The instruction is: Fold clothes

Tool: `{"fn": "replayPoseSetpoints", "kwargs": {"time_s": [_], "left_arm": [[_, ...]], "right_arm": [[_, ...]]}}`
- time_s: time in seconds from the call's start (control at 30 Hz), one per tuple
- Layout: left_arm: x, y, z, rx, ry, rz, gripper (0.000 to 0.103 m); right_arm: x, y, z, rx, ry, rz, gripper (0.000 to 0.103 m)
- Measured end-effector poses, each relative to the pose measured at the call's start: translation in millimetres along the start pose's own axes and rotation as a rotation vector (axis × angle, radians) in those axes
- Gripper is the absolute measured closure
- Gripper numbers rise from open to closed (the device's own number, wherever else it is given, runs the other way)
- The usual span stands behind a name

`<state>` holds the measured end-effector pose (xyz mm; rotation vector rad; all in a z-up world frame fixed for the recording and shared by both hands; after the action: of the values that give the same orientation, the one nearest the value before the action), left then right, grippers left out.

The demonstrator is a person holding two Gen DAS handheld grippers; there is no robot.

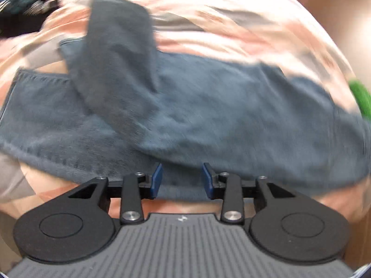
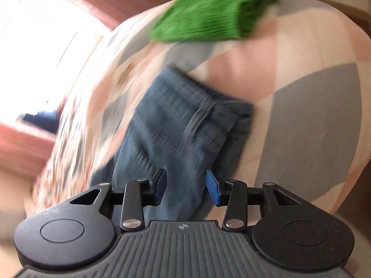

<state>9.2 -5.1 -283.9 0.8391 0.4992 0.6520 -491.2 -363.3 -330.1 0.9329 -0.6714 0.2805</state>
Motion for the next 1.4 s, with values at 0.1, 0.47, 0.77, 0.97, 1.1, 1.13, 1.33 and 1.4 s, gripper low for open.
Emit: {"fn": "replayPoseSetpoints", "kwargs": {"time_s": [0.1,0.47,0.77,0.97,1.1,1.13,1.33,1.4], "left_arm": [[11,0,19,-0.056,0.015,0.04,0.051],[112,-55,104,-0.169,0.364,0.156,0.047],[213,-119,102,-0.203,0.663,0.176,0.087],[213,-144,106,-0.211,0.611,0.148,0.091],[210,-93,117,-0.329,0.583,0.097,0.103],[211,-67,118,-0.38,0.6,0.083,0.103],[246,38,63,-0.488,0.648,0.179,0.102],[263,30,23,-0.405,0.708,0.237,0.102]], "right_arm": [[-8,-9,5,-0.009,-0.051,-0.011,0.06],[-25,-32,-3,-0.022,-0.244,-0.012,0.059],[-24,-35,-8,-0.046,-0.242,-0.041,0.059],[-22,-37,-11,-0.069,-0.245,-0.061,0.057],[-11,-32,-2,-0.069,-0.165,-0.09,0.083],[-7,-28,2,-0.076,-0.141,-0.086,0.085],[7,-9,18,-0.07,-0.054,-0.055,0.09],[2,-11,15,-0.056,-0.048,-0.081,0.089]]}}
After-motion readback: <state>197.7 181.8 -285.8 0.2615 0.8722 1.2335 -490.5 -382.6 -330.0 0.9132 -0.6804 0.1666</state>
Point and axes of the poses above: each gripper's, at about its wrist camera, not at the fingertips, and y roughly against the way its jaws point, x to its left, z to its top, the point moved 3 cm from there along -y, roughly the way its jaws point, and after that the axes turned 11 degrees about -x, right-handed, at the moved point
